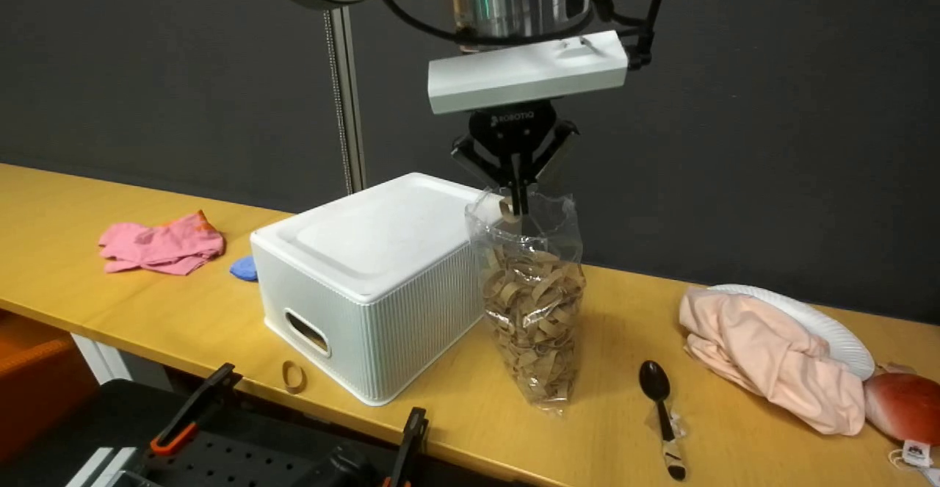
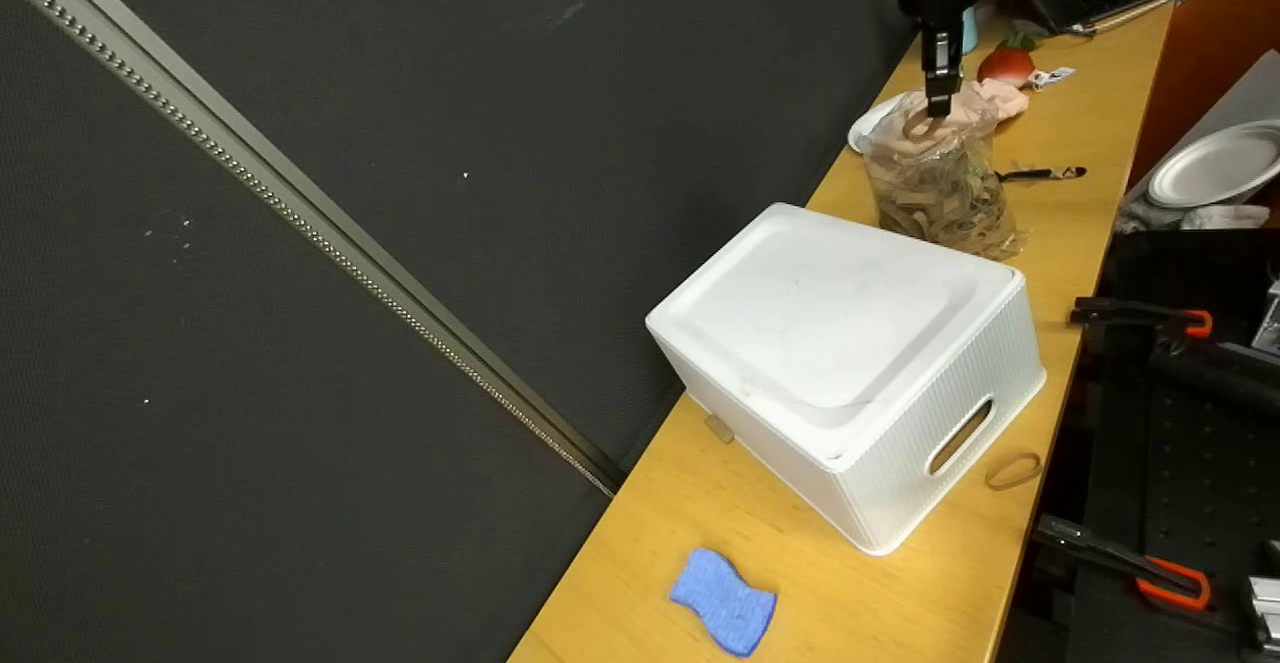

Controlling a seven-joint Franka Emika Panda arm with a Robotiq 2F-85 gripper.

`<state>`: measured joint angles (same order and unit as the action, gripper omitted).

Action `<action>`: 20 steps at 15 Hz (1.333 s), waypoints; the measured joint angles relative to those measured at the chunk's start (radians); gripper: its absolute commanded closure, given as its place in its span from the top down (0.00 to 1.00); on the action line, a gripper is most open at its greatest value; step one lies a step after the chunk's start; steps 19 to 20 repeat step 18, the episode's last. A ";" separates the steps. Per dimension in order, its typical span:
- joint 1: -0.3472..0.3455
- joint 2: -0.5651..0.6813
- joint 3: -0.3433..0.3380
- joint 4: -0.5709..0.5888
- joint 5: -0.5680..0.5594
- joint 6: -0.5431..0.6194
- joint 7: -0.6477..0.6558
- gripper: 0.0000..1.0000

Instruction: Move the rubber bands into a plastic

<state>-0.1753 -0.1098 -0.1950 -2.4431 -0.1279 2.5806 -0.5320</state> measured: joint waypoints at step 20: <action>0.073 -0.145 -0.011 -0.073 0.119 0.008 -0.065 1.00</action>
